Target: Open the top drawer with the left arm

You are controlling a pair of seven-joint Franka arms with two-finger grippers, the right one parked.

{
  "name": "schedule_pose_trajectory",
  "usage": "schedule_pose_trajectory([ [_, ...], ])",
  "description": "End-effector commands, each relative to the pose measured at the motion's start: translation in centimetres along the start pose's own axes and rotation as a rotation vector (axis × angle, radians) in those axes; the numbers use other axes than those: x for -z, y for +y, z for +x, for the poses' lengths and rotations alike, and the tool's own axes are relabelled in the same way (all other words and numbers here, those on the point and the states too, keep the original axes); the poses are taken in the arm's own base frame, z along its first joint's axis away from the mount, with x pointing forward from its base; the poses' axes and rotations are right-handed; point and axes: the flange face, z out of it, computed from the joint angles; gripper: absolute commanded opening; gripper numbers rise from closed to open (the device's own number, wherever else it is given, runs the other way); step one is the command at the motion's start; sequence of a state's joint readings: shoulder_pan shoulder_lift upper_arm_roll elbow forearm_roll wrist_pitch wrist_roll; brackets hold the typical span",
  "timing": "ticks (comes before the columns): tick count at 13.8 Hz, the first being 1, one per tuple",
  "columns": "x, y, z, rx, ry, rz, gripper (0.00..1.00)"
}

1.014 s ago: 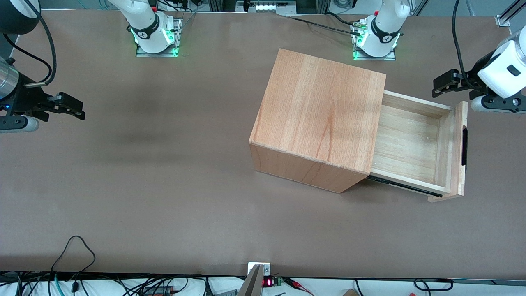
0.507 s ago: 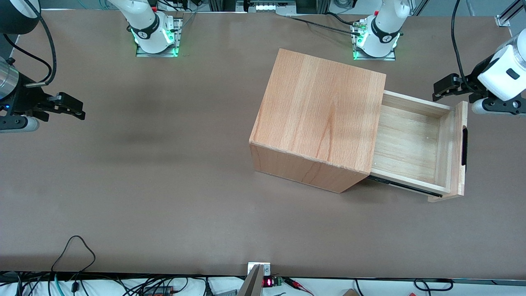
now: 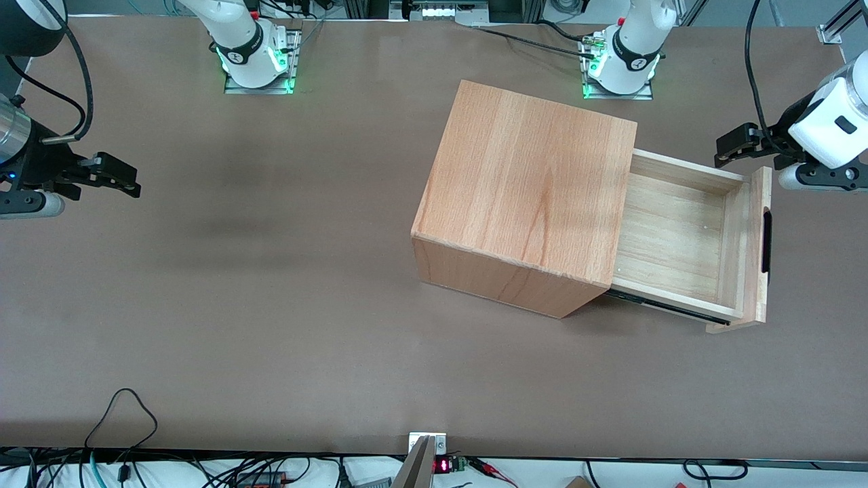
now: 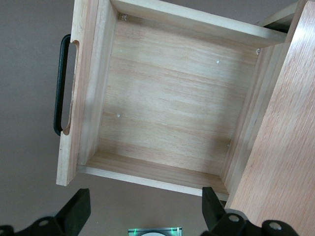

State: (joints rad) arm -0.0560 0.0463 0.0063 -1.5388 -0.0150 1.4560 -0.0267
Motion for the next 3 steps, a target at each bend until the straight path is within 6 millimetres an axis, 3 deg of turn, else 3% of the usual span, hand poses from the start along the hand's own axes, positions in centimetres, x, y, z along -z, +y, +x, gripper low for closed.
schedule_pose_trajectory([
  [1,0.26,-0.17,-0.67,0.006,0.014,0.032,1.00],
  [3,0.32,0.02,-0.69,-0.001,0.013,0.030,1.00],
])
